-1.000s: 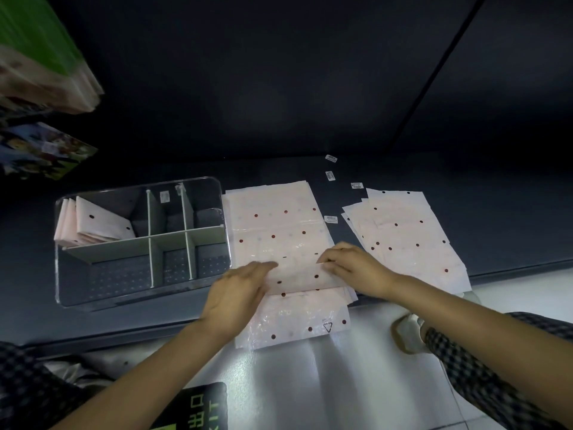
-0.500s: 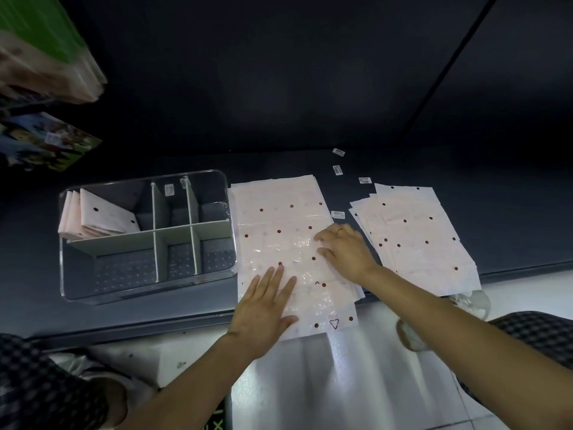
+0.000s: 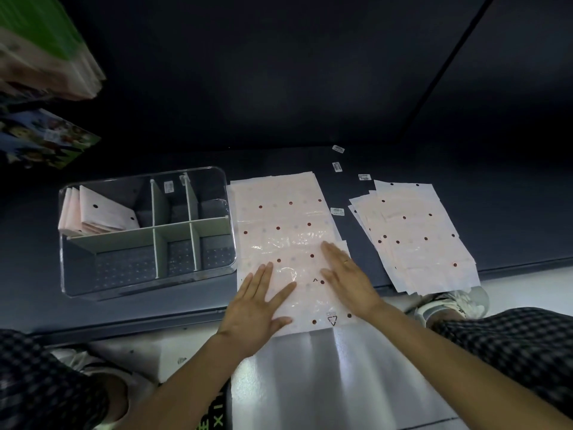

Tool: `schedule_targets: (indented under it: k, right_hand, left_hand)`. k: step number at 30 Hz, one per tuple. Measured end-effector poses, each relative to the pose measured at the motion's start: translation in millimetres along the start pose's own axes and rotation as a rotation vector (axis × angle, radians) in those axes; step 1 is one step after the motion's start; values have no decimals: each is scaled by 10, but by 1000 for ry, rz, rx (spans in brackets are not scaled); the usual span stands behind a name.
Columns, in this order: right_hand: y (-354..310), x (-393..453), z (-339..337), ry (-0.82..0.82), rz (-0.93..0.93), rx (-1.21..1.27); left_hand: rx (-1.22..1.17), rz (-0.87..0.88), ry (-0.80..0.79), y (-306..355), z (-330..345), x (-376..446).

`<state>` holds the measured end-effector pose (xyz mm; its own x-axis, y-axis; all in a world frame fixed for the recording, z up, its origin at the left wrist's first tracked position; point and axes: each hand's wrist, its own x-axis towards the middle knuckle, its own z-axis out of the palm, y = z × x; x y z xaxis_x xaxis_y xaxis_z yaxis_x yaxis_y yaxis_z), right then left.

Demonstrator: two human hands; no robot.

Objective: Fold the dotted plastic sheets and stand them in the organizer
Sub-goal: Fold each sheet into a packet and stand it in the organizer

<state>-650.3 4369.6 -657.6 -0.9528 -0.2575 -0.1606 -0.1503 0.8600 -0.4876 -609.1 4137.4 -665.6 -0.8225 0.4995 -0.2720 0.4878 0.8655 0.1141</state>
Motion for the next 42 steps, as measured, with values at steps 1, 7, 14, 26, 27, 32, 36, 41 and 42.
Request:
schedule_targets:
  k: [1,7,14,26,27,32,36,41,42]
  right_hand:
    - [97,-35,-67,-20,5,-1]
    - [381,-101,-360,-108,-158,-178]
    - [321,-7,-608,71,-586,-611]
    - [-53,-381,-396,265,-871,-538]
    - [-87,-427,-339,246,-871,-511]
    - [-14,-529,-238,-54,-801,-541]
    - [37,-419,-255,-57,-713,-492]
    - [-93,-218,-251,-164,-442,-191]
    - [-133,-169,-234,-217,-344,-109]
  left_hand:
    - [-7,3,2,-31,-2,-21]
    - [-102,-22,22,-113,-61,-65]
    - [-109,-129,43,9,-207,3]
    - [-70,-90,46,444,-93,169]
    - [-54,-88,43,449,-86,177]
    - [-75,-36,231,357,-129,36]
    - [-173,25,341,228,-89,-28]
    - [-507,-5,350,177,-84,-73]
    - [-583,-63,350,176,-72,-86]
